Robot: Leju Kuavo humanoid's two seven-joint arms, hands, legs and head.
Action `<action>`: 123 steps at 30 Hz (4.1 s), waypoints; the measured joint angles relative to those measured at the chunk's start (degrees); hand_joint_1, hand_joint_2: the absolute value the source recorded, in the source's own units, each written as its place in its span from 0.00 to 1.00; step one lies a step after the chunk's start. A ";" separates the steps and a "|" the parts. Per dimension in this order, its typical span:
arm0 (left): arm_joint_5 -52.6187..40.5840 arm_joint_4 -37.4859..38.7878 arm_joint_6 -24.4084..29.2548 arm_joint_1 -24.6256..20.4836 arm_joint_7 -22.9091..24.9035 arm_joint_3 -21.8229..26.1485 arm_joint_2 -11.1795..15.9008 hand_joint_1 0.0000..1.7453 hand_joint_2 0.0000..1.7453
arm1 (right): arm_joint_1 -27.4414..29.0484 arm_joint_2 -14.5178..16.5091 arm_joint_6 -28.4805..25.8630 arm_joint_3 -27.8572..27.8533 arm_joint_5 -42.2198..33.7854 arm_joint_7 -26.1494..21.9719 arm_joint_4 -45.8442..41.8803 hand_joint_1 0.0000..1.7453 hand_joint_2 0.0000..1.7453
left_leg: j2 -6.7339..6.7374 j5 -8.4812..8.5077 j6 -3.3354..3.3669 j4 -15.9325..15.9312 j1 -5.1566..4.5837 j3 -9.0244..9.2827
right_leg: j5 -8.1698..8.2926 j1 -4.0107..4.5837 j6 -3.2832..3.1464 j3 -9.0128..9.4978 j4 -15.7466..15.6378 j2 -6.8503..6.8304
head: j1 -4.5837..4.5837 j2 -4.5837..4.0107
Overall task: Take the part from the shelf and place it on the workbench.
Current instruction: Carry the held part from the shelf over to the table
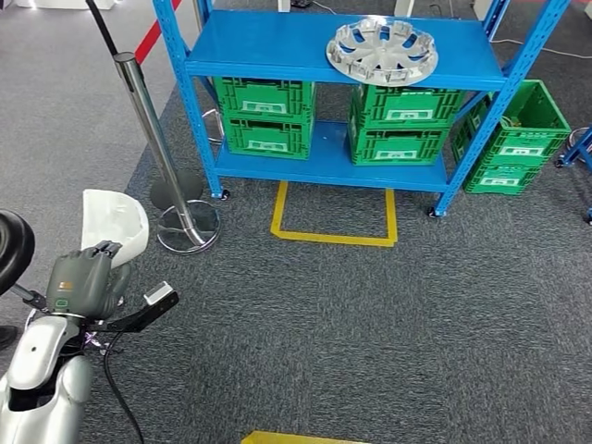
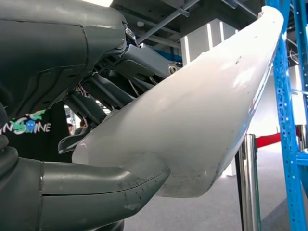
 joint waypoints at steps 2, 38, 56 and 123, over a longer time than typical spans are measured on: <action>-0.01 0.00 0.00 -0.07 0.03 0.00 0.01 1.00 1.00 | -0.06 -0.04 0.01 0.12 0.00 -0.02 0.09 0.00 0.00 | -0.07 0.57 -0.80 0.45 0.04 -0.51 | 1.14 0.13 -0.51 1.94 -3.92 0.42 | -0.11 0.00; -0.40 -1.63 0.03 1.95 0.91 2.20 -0.68 1.00 1.00 | 1.83 0.96 -2.13 4.56 8.20 0.11 -1.45 0.00 0.00 | -1.83 -7.14 -2.22 3.94 -0.19 3.14 | 4.79 0.18 -3.19 -1.47 -4.17 0.47 | -0.36 0.00; -0.55 -1.75 -0.06 1.20 0.74 2.84 -0.70 1.00 1.00 | 1.83 -3.37 -5.05 8.86 15.98 -1.52 5.07 0.00 0.00 | 0.19 -4.94 -1.62 -0.04 -0.11 5.39 | 5.95 0.36 -2.35 -2.80 -4.32 -3.44 | -0.50 0.00; 0.72 -1.85 -0.66 2.53 2.26 7.81 0.77 1.00 1.00 | 0.41 -7.64 -13.50 12.31 17.97 2.27 16.80 0.00 0.00 | 2.53 -3.20 -2.61 4.49 0.14 0.47 | 2.48 0.29 -2.42 -0.04 -3.76 -5.16 | -1.48 0.00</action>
